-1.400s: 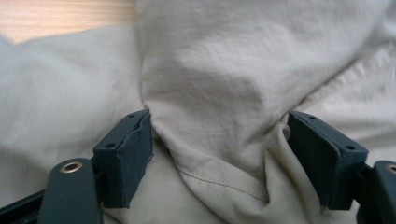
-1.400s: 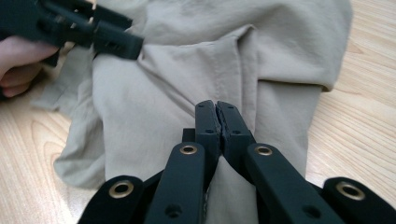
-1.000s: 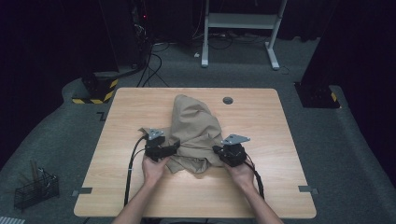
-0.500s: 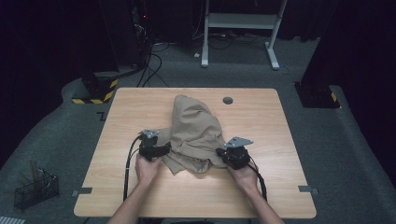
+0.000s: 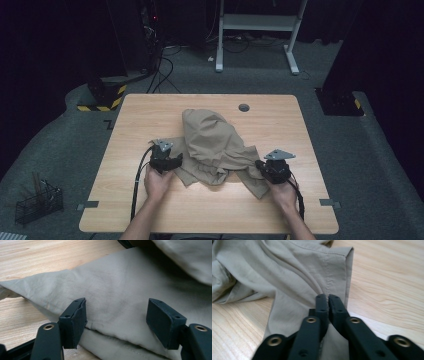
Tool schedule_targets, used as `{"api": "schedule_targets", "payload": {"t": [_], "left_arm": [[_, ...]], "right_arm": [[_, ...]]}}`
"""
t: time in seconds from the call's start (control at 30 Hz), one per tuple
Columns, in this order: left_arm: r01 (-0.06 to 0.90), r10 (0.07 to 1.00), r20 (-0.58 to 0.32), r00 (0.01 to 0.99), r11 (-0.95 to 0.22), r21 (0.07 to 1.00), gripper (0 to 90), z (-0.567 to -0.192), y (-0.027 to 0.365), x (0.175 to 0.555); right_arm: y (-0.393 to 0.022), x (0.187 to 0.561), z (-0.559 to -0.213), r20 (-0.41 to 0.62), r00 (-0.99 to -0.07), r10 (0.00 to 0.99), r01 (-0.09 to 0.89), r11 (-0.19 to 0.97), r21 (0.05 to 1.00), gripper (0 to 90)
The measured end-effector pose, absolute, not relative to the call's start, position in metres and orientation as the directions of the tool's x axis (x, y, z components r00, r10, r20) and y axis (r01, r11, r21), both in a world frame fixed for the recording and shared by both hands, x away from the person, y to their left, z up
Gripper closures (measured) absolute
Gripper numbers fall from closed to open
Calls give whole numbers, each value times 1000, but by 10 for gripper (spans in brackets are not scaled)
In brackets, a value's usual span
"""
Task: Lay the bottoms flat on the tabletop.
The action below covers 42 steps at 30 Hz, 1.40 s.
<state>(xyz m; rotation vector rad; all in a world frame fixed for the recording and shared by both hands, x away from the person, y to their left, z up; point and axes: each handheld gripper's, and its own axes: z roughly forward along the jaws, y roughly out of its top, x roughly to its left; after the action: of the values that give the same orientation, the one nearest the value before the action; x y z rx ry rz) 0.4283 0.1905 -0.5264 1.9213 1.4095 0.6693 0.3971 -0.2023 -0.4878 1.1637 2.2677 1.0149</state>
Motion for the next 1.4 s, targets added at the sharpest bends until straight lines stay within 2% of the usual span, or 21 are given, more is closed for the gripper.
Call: {"api": "schedule_targets", "payload": {"t": [0.07, 0.13, 0.2, 0.23, 0.3, 0.5, 0.63, 0.73, 0.77, 0.8, 0.83, 1.03, 1.4], "left_arm": [[623, 957, 24, 290, -208, 754, 323, -526, 190, 428], [623, 957, 26, 287, -208, 754, 320, -526, 190, 428], [623, 958, 31, 286, -210, 753, 319, -526, 190, 428], [623, 958, 31, 286, -210, 753, 319, -526, 190, 428], [623, 958, 29, 286, -209, 753, 319, -526, 190, 428], [624, 958, 29, 286, -209, 753, 318, -526, 190, 428], [624, 958, 29, 285, -208, 753, 318, -526, 190, 428], [624, 958, 28, 284, -207, 754, 318, -526, 190, 428], [624, 958, 28, 284, -207, 754, 318, -526, 190, 428], [624, 959, 27, 283, -206, 754, 318, -526, 190, 428], [624, 958, 28, 284, -207, 753, 318, -526, 190, 428], [624, 958, 26, 284, -206, 754, 318, -526, 190, 428], [618, 954, 30, 297, -216, 756, 326, -526, 189, 428]], "right_arm": [[-199, 391, -478, -40, -579, 815, 497, 391, 775, 698], [-194, 389, -473, -46, -592, 805, 479, 397, 783, 675], [-171, 385, -461, -50, -669, 741, 418, 431, 800, 601], [-171, 385, -461, -50, -669, 741, 418, 431, 800, 601], [-140, 388, -460, -64, -727, 684, 377, 475, 795, 514], [-92, 408, -480, -9, -790, 613, 408, 538, 738, 430], [-79, 415, -494, -25, -803, 595, 414, 588, 695, 456], [-80, 418, -498, -16, -813, 581, 419, 605, 678, 718], [-80, 418, -498, -16, -813, 581, 419, 605, 678, 718], [-84, 418, -495, -20, -817, 576, 414, 610, 675, 818], [-86, 417, -493, -24, -816, 578, 409, 606, 682, 839], [-102, 412, -482, -48, -787, 615, 398, 565, 723, 849], [-160, 417, -475, -2, -668, 745, 477, 430, 766, 845]]}}
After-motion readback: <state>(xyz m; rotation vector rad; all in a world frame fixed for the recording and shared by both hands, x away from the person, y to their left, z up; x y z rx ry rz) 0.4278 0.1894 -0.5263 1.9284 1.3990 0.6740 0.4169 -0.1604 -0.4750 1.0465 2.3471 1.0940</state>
